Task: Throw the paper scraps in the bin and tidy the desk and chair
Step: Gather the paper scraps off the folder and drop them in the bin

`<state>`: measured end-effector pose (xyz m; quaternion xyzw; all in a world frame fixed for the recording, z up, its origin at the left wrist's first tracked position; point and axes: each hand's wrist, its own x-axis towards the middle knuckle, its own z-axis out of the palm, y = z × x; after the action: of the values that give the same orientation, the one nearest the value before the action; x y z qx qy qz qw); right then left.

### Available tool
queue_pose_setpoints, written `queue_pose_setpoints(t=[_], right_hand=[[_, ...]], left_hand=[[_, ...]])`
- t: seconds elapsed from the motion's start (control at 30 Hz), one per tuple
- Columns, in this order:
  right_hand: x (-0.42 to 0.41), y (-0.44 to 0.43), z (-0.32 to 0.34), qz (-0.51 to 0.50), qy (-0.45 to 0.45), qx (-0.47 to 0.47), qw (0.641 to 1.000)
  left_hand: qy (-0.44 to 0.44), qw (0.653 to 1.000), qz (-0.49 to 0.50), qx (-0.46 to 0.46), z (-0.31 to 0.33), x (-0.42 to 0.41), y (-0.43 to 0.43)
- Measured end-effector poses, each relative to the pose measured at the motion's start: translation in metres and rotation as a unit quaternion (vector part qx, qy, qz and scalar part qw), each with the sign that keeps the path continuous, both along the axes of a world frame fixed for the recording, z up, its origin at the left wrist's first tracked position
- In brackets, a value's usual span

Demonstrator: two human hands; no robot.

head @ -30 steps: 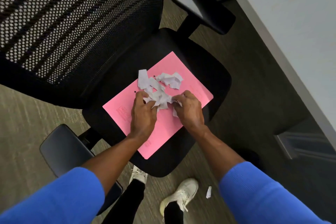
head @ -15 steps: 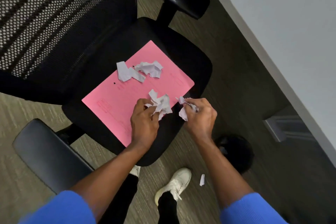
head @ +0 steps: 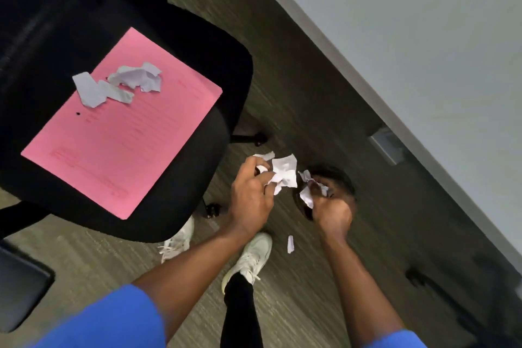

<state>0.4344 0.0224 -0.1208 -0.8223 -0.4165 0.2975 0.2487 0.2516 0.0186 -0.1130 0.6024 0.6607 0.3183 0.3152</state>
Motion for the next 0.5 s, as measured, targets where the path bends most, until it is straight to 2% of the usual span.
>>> queue_pose_setpoints(t=[0.07, 0.17, 0.27, 0.33, 0.5], right_hand=[[0.024, -0.006, -0.01, -0.034, 0.03, -0.008, 0.999], [0.062, -0.016, -0.037, -0.037, -0.001, -0.002, 0.999], [0.09, -0.023, -0.056, -0.046, -0.011, 0.022, 0.999], [0.107, -0.026, -0.068, -0.06, 0.001, 0.026, 0.998], [0.147, -0.037, -0.123, -0.07, -0.026, -0.052, 0.996]], left_hand=[[-0.002, 1.0, -0.021, -0.001, -0.008, 0.027, -0.001], [0.024, 0.998, -0.051, -0.036, -0.022, 0.062, -0.003], [0.056, 0.988, -0.091, -0.114, -0.04, 0.096, -0.006], [0.034, 0.987, -0.105, -0.115, -0.06, 0.118, -0.004], [0.031, 0.976, -0.161, -0.144, -0.118, 0.161, -0.004]])
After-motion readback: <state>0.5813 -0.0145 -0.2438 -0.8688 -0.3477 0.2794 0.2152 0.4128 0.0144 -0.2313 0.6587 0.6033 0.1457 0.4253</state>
